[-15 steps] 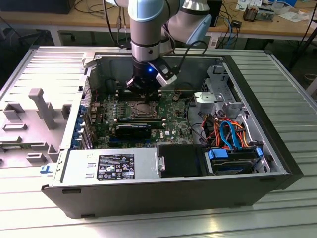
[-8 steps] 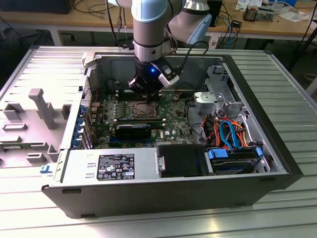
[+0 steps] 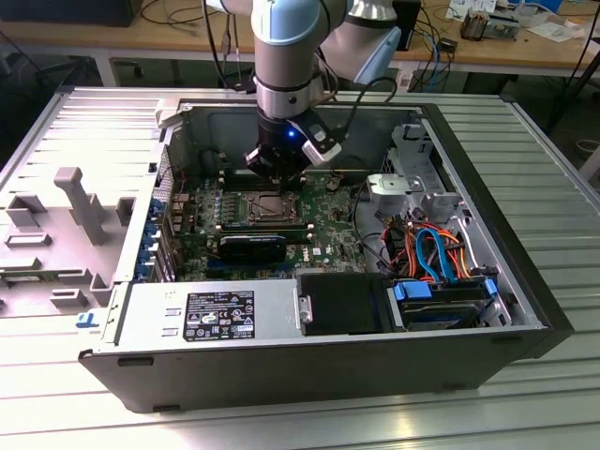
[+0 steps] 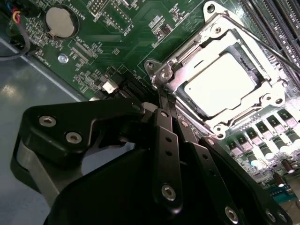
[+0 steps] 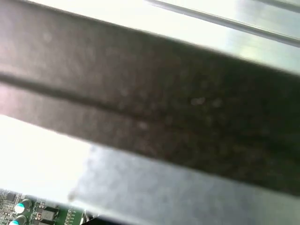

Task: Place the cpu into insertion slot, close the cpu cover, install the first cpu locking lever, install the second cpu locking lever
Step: 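Install the first cpu locking lever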

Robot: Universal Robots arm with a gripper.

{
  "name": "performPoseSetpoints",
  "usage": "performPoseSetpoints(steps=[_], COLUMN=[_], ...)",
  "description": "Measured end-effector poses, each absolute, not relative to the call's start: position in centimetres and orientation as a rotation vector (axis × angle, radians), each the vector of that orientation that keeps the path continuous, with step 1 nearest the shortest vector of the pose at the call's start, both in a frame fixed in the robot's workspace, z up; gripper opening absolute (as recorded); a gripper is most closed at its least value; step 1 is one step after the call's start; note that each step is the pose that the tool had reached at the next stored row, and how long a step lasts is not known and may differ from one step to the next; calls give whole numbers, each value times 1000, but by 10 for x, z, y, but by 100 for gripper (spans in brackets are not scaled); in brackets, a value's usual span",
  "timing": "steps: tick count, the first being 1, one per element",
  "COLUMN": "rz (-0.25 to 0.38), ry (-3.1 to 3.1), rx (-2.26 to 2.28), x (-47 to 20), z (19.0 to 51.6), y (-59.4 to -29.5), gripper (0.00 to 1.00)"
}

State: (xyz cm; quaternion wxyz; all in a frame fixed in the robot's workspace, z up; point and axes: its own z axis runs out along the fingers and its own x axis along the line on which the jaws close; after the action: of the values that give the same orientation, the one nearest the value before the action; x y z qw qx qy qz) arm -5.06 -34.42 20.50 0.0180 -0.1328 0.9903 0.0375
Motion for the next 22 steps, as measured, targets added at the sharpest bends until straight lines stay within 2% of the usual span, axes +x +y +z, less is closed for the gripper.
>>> performPoseSetpoints(steps=[8,9,13,15,22], rz=[126,114,-18,-51,-65], ry=[3076,3077,3092,3096,3115], rx=[-412,-411,-393,-375,-196], x=[-51,-51,-51,-51,-51], z=[214,214,214,214,212], y=[-351,-352,-352,-352,-352], gripper=[11,11,11,11,11])
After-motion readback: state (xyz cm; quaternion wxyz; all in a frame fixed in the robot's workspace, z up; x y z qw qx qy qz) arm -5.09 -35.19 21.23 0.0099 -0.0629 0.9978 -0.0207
